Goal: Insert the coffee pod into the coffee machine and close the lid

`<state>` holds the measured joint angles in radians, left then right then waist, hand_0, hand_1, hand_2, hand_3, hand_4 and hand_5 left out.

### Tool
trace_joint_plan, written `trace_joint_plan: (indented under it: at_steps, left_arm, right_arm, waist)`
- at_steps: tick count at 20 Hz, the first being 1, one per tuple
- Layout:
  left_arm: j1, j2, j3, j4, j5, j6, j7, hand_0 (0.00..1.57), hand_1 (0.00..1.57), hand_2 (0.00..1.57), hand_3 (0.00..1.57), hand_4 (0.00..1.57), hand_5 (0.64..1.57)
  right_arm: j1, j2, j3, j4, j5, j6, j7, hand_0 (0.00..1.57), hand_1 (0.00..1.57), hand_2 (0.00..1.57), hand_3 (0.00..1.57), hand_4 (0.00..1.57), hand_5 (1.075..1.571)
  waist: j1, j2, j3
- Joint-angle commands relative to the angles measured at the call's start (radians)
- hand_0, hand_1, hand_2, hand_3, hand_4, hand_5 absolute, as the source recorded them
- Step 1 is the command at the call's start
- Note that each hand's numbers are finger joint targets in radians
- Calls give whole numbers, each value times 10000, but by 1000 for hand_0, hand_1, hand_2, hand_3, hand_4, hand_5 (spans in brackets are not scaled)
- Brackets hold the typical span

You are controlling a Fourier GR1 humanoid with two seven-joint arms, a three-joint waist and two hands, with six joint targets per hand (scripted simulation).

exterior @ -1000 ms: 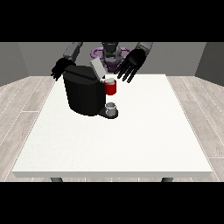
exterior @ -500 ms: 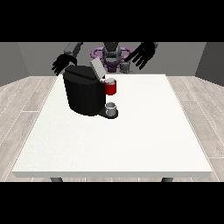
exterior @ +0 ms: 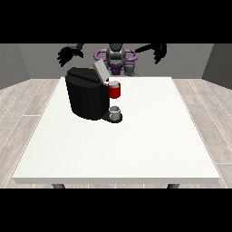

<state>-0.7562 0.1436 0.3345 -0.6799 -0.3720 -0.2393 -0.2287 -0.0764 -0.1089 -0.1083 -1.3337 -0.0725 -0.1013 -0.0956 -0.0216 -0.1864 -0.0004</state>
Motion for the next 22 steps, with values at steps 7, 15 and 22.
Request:
trace_joint_plan:
  at_steps: [7,15,22]
  left_arm:
    - [1716,-614,360,-534,1090,-306,-158,0,0,0,0,0,1571]
    - [2487,-1057,41,-1905,2067,-959,335,0,0,0,0,0,1571]
    - [3636,-1361,-611,-4098,2598,-757,979,0,0,0,0,103,1571]
  right_arm:
    - [-1113,-369,630,-1475,-127,737,1397,0,0,0,0,0,1571]
    - [-1882,-705,662,-1043,315,887,1397,0,0,0,0,137,1571]
    - [-2267,-701,647,-679,375,1356,1190,0,0,0,0,123,1571]
  waist:
    - [672,-573,0]
    - [1733,-227,6]
    - [1684,319,7]
